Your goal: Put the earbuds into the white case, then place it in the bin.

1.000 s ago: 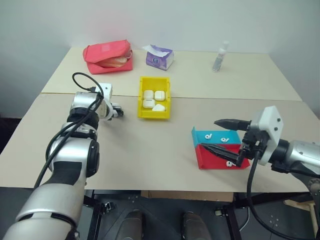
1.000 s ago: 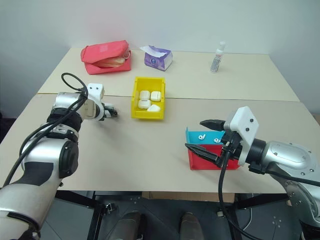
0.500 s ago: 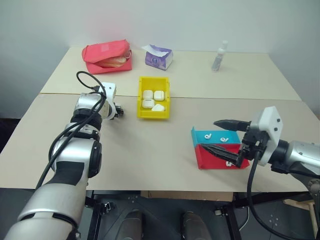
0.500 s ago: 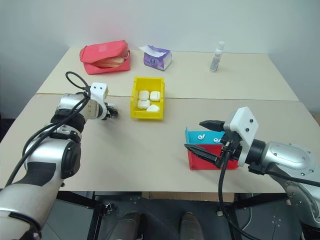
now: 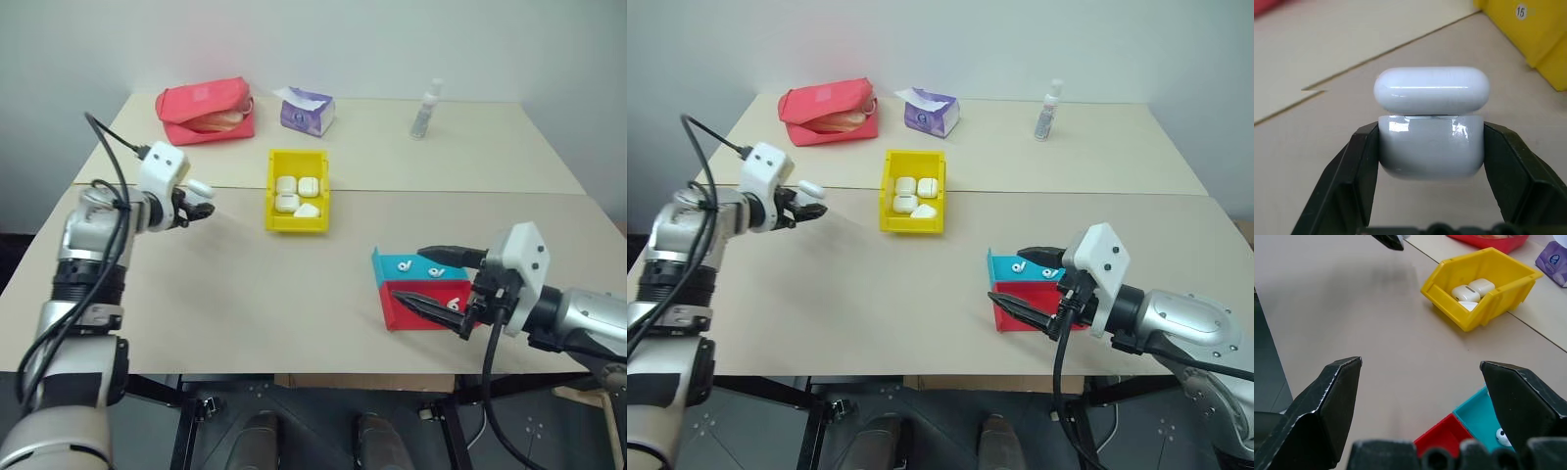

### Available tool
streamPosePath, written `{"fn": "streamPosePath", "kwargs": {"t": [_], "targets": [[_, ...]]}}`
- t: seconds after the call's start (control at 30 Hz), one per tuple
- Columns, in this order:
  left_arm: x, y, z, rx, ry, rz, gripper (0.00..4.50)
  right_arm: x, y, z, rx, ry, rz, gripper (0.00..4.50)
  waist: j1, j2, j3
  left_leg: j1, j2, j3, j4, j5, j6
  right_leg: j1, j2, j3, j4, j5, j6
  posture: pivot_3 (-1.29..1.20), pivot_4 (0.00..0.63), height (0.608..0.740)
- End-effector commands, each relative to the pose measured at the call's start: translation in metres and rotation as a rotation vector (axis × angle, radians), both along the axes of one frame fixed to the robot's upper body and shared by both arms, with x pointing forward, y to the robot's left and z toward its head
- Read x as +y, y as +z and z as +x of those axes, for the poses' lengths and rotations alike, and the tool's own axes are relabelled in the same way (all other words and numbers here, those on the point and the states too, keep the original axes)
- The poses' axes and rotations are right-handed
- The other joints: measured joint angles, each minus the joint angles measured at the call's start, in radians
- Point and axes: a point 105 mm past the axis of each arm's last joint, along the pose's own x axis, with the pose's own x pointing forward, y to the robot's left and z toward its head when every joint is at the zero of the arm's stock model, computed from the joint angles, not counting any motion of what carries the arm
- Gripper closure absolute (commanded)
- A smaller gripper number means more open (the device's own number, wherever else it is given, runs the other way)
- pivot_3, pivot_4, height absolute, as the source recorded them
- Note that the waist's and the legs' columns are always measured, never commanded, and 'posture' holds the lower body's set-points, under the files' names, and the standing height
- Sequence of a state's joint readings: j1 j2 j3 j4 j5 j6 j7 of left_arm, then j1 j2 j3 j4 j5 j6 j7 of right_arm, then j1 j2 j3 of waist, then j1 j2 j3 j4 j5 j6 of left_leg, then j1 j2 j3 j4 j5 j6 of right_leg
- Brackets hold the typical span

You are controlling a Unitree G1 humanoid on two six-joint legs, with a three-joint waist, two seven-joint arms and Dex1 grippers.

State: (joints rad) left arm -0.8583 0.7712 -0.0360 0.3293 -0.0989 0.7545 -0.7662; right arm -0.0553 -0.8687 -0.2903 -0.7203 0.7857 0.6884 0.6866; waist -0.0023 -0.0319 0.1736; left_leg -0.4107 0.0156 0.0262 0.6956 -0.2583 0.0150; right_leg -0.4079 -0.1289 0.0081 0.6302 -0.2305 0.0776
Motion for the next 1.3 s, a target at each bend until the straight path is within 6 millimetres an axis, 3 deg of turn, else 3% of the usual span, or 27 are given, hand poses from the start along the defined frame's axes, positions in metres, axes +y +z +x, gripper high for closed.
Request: {"fn": "streamPosePath", "kwargs": {"t": [0.03,0.2,0.33,0.47,0.63,1.03,1.3], "targets": [[-0.019,0.022,-0.021,-0.078,-0.228,0.058,1.66,0.004,0.006,-0.004,-0.056,0.01,0.006,0.0,0.0,0.0,0.0,0.0,0.0,0.0,0.0,0.0,0.0,0.0,0.0,0.0,0.0,0.0,0.0,0.0,0.15,0.74],[-0.045,0.027,-0.045,-0.106,-0.509,0.106,1.66,0.009,0.002,-0.006,-0.049,0.015,0.024,0.0,0.008,0.0,0.0,0.0,0.0,0.0,0.0,0.0,0.0,0.0,0.0,0.0,-0.002,0.0,0.0,0.0,0.15,0.74],[-0.06,0.021,-0.062,0.033,-0.753,0.074,1.66,0.013,-0.001,-0.008,-0.046,0.011,0.031,0.0,0.011,0.0,0.0,0.001,0.0,0.001,0.0,0.0,0.0,0.001,0.0,0.0,-0.003,0.0,0.0,0.0,0.15,0.74],[-0.065,-0.004,-0.073,0.202,-0.893,0.25,1.66,0.013,-0.003,-0.011,-0.038,0.012,0.029,0.0,0.01,0.0,0.0,0.001,0.0,0.001,0.0,0.0,0.001,0.001,0.0,0.0,-0.002,0.0,-0.001,0.0,0.15,0.74],[-0.083,-0.022,-0.084,0.32,-1.036,0.336,1.66,0.016,-0.004,-0.012,-0.037,0.021,0.026,0.0,0.011,0.0,0.0,0.0,0.0,0.001,0.001,-0.001,0.001,0.001,0.0,0.0,-0.002,0.0,0.0,0.0,0.15,0.74],[-0.097,-0.061,-0.072,0.348,-0.959,0.427,1.66,0.017,-0.005,-0.016,-0.043,0.009,0.027,0.0,0.01,0.0,0.0,0.0,0.0,0.001,0.001,-0.001,0.002,0.001,0.0,0.0,-0.002,0.0,0.0,0.0,0.15,0.74],[-0.097,-0.077,-0.084,0.391,-0.905,0.374,1.66,0.018,-0.006,-0.016,-0.046,0.014,0.03,0.0,0.01,0.0,0.0,0.001,0.0,0.0,0.001,-0.001,0.002,0.001,0.0,0.0,-0.002,0.0,0.0,0.0,0.15,0.74]]}}
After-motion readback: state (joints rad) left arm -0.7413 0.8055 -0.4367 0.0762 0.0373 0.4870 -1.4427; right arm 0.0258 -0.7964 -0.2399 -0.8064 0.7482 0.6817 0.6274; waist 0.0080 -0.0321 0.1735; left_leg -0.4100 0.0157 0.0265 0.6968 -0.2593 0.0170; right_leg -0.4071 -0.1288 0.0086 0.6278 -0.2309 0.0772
